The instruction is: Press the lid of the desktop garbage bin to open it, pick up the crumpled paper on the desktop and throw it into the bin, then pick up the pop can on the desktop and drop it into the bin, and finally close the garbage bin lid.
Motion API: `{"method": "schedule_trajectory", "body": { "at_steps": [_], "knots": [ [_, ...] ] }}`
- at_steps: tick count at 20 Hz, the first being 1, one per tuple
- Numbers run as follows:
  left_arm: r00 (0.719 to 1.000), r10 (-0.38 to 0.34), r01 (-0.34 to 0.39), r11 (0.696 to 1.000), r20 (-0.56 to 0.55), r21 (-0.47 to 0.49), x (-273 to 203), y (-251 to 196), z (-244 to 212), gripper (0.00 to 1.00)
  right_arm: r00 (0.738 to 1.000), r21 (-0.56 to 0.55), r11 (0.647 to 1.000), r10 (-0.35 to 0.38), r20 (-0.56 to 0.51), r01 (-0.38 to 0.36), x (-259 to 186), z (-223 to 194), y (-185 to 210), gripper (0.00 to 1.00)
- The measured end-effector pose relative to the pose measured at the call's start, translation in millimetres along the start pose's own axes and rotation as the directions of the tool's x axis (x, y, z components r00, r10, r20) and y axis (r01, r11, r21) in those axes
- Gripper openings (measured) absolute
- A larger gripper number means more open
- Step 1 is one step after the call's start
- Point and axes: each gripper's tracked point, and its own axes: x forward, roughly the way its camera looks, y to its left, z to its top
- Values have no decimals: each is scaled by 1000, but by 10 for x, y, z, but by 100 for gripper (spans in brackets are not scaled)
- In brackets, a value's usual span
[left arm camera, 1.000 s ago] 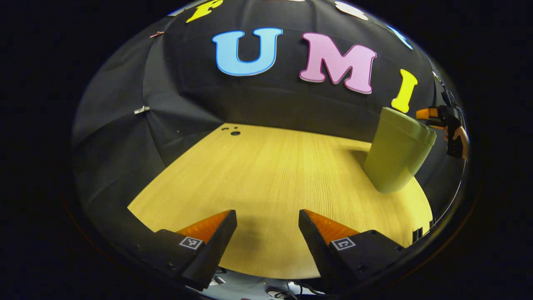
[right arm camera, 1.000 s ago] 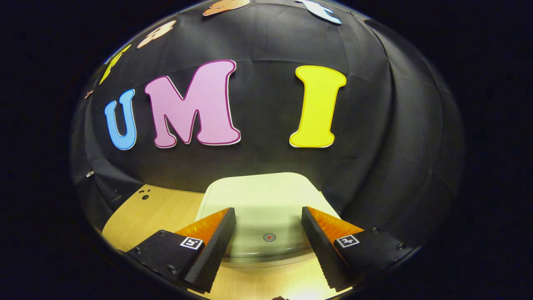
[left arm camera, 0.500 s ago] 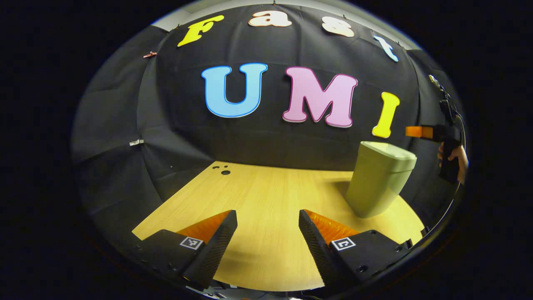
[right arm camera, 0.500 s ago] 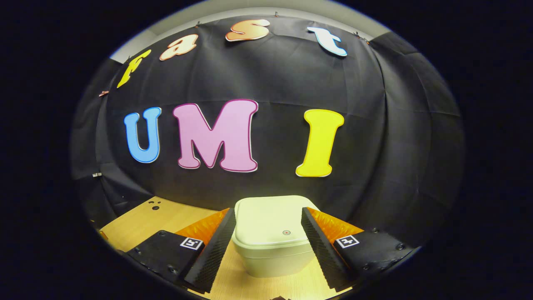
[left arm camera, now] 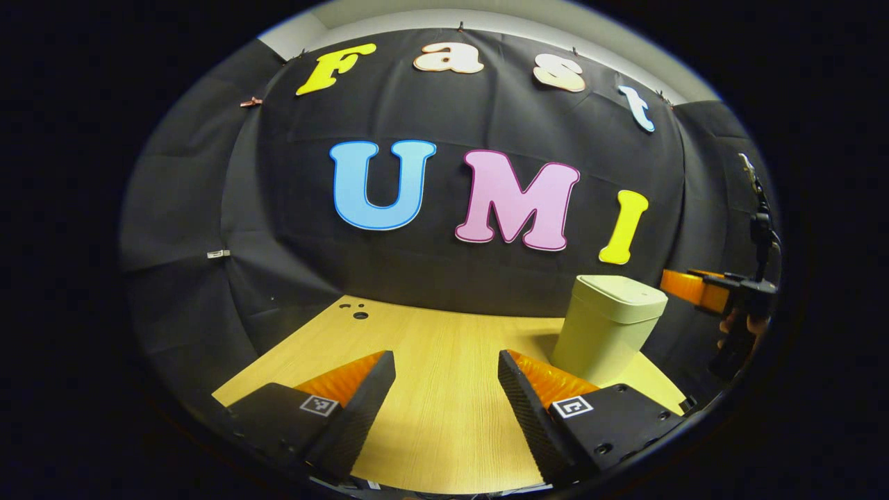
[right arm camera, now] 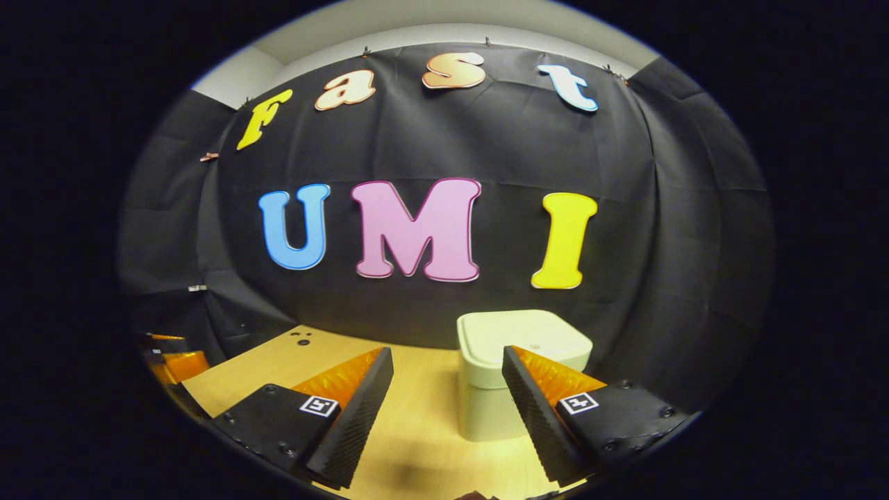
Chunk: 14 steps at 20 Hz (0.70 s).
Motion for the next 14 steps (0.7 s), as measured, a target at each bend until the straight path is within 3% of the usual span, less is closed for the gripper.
{"method": "schedule_trajectory", "body": {
  "at_steps": [5,14],
  "knots": [
    [999,20,-20,999,30,24,-139,12,51,96,995,0,997,82,-49,-83,-254,-231,336,99],
    [994,108,-109,992,-13,-71,-497,97,-277,96,979,-4,984,176,-102,-177,-389,-426,621,99]
  ]
}}
